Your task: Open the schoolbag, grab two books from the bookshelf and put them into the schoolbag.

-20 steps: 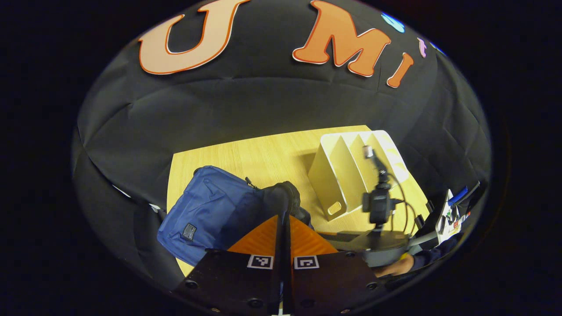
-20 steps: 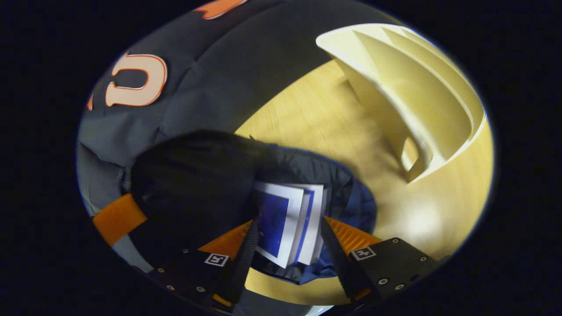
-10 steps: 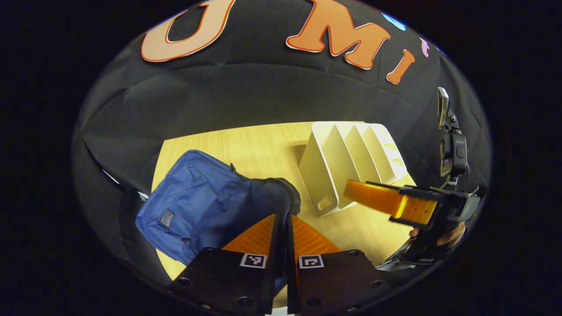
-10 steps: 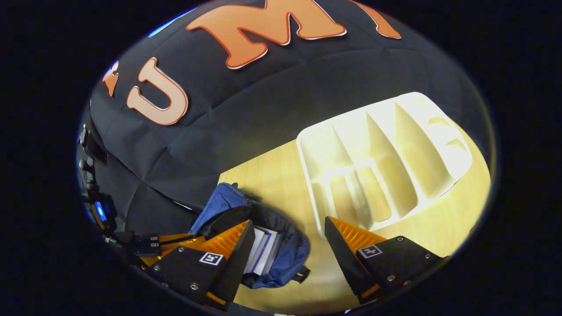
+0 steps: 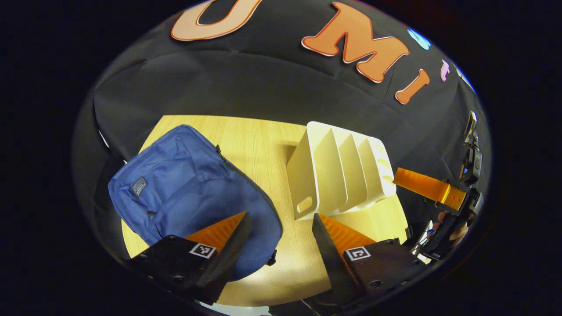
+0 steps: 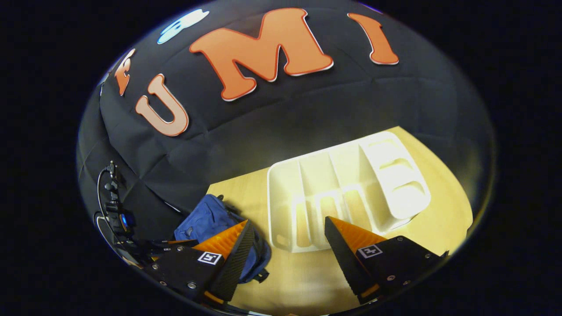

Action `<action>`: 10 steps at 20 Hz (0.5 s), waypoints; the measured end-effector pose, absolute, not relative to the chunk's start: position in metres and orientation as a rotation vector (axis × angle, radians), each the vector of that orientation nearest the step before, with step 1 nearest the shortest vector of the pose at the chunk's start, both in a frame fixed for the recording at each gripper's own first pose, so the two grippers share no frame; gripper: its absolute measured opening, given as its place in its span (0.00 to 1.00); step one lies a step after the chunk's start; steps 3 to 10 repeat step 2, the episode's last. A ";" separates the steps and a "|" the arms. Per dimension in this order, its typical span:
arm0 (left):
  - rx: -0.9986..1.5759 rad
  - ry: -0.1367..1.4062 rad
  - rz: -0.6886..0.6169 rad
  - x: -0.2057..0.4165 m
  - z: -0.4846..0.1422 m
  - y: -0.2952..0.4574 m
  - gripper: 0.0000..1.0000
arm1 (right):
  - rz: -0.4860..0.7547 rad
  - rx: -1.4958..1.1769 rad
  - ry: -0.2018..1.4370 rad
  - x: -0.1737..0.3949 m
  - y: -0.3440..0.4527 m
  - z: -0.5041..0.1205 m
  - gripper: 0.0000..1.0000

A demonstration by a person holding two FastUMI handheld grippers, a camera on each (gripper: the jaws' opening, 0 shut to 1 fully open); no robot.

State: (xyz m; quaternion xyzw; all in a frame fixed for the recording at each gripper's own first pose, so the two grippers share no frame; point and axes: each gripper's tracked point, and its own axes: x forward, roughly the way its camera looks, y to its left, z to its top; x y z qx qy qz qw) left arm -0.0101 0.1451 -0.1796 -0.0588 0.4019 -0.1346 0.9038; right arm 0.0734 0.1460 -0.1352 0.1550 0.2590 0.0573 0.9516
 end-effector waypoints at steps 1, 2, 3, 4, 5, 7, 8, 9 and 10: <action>-0.120 0.803 -0.273 -0.008 -0.173 0.137 0.92 | 0.107 0.295 0.499 0.073 0.136 -0.129 0.97; -0.112 0.772 -0.267 -0.006 -0.167 0.129 0.93 | 0.094 0.271 0.471 0.073 0.125 -0.122 0.97; -0.112 0.772 -0.267 -0.006 -0.167 0.129 0.93 | 0.094 0.271 0.471 0.073 0.125 -0.122 0.97; -0.112 0.772 -0.267 -0.006 -0.167 0.129 0.93 | 0.094 0.271 0.471 0.073 0.125 -0.122 0.97; -0.112 0.772 -0.267 -0.006 -0.167 0.129 0.93 | 0.094 0.271 0.471 0.073 0.125 -0.122 0.97; -0.112 0.772 -0.267 -0.006 -0.167 0.129 0.93 | 0.094 0.271 0.471 0.073 0.125 -0.122 0.97; -0.112 0.772 -0.267 -0.006 -0.167 0.129 0.93 | 0.094 0.271 0.471 0.073 0.125 -0.122 0.97; -0.112 0.772 -0.267 -0.006 -0.167 0.129 0.93 | 0.094 0.271 0.471 0.073 0.125 -0.122 0.97; -0.112 0.772 -0.267 -0.006 -0.167 0.129 0.93 | 0.094 0.271 0.471 0.073 0.125 -0.122 0.97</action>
